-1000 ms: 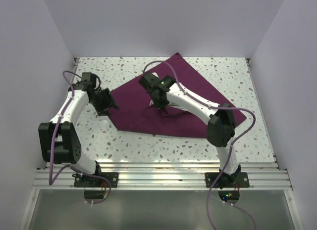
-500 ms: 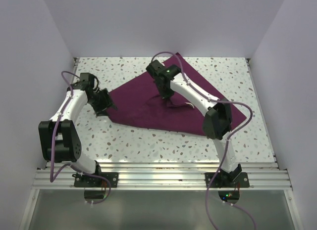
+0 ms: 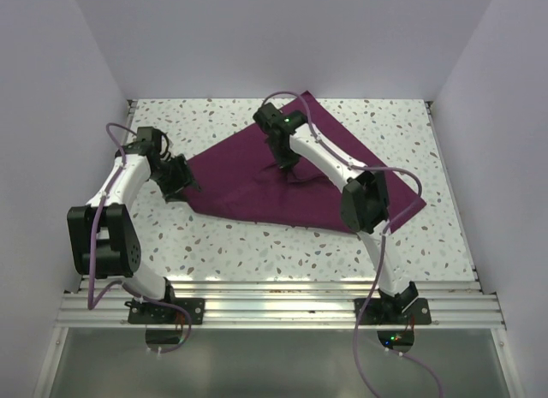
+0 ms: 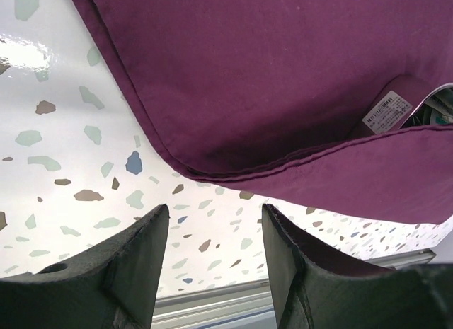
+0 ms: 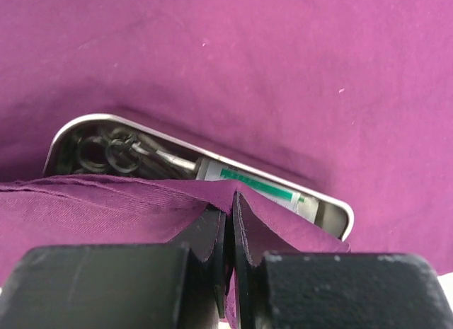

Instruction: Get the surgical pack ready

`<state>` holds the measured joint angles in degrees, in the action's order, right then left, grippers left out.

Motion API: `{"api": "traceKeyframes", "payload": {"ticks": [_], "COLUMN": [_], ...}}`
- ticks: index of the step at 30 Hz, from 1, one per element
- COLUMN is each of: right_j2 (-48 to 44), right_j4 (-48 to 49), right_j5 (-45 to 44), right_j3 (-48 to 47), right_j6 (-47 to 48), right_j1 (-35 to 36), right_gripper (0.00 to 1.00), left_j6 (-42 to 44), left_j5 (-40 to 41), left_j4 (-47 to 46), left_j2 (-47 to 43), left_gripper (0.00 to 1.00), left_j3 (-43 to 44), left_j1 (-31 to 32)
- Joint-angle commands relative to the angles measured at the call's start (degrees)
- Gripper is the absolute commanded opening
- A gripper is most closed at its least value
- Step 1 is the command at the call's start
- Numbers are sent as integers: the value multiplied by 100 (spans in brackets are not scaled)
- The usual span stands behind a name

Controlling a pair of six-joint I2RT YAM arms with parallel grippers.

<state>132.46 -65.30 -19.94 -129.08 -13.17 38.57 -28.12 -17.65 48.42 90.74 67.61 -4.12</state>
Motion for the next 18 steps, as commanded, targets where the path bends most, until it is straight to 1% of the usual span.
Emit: {"api": "traceKeyframes", "payload": {"ticks": [1,6,11,14,15,18], "right_j2": [113,350,473,605,640,728], "right_j4": [61,114,254,325,333,465], "right_j5": [17,78,96,79,78,105], "right_j3": [-443,-627,-628,-750,-785,-856], "right_j6": [192,306,473,517,526,561], "right_j1": [-165,-244,-253,-288,-297,-350], "right_gripper": [0,1,8,14,20,28], "left_j6": [193,254,281,272,272,272], "left_j5": [-81,-133,-169,-213,-221,-248], "left_j4": [-140,-158,-184,-210,-211,-211], "left_j2": [49,154,234,260,260,234], "left_gripper": [59,59,59,59,59,59], "left_j3": [-20,15,-3,-29,-38,-64], "left_j1": [-71,-80,-71,-71,-80,-80]}}
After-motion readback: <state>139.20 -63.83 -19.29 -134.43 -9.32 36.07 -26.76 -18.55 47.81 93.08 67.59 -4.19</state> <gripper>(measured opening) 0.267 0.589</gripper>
